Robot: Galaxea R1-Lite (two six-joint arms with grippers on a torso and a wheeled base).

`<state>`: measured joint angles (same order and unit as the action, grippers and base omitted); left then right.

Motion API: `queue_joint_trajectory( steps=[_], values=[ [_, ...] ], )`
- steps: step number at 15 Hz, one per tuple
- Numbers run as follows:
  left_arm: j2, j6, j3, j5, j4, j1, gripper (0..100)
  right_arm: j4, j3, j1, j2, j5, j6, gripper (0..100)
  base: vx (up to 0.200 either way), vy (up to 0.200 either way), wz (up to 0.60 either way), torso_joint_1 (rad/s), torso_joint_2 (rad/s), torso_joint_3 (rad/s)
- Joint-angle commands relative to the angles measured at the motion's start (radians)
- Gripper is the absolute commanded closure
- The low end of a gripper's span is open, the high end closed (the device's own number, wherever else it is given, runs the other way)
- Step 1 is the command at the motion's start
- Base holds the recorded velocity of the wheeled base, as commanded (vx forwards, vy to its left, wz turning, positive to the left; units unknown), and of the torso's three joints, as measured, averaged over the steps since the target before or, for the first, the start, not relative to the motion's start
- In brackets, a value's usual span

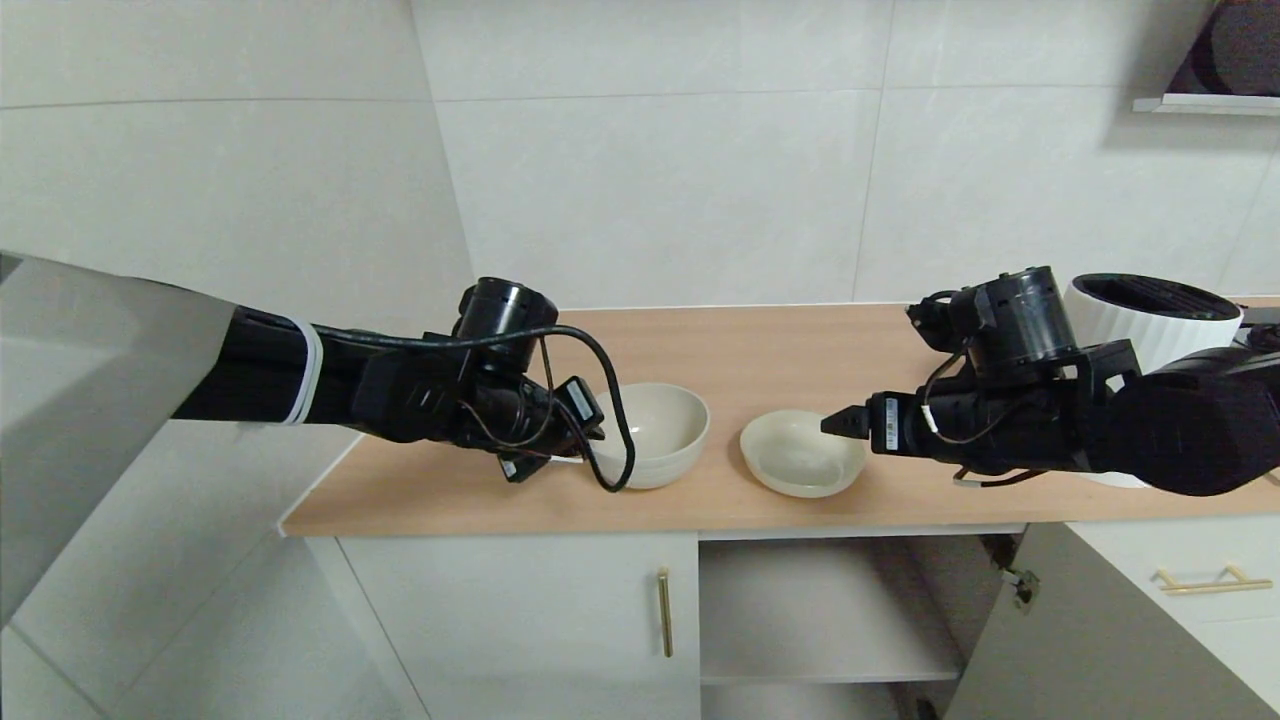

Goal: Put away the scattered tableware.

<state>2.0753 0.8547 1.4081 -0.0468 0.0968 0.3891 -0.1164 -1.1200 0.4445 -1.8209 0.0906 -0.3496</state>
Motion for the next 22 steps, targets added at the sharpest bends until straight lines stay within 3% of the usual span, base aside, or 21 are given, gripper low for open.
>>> queue_joint_trajectory(
  steps=[1, 7, 16, 22],
  values=[
    [-0.001, 0.000, 0.000, -0.001, 0.000, -0.001, 100, 0.000, -0.001, 0.000, 0.003, 0.001, 0.000, 0, 0.000, 0.000, 0.00, 0.000, 0.00, 0.000],
    [-0.014, 0.001, 0.000, 0.001, 0.000, -0.003, 100, 0.000, -0.009, 0.000, -0.006, 0.003, 0.001, 0, 0.000, 0.000, 0.00, 0.000, 0.00, 0.000],
    [-0.040, 0.000, -0.006, -0.001, 0.003, -0.004, 100, -0.002, -0.086, 0.000, -0.186, 0.169, 0.001, 0, 0.000, 0.000, 0.00, 0.000, 0.00, 0.000],
    [-0.043, 0.000, -0.009, -0.001, 0.003, -0.004, 100, -0.002, -0.110, -0.016, -0.227, 0.181, -0.002, 0, 0.000, 0.000, 0.00, 0.000, 0.00, 0.000]
  ],
)
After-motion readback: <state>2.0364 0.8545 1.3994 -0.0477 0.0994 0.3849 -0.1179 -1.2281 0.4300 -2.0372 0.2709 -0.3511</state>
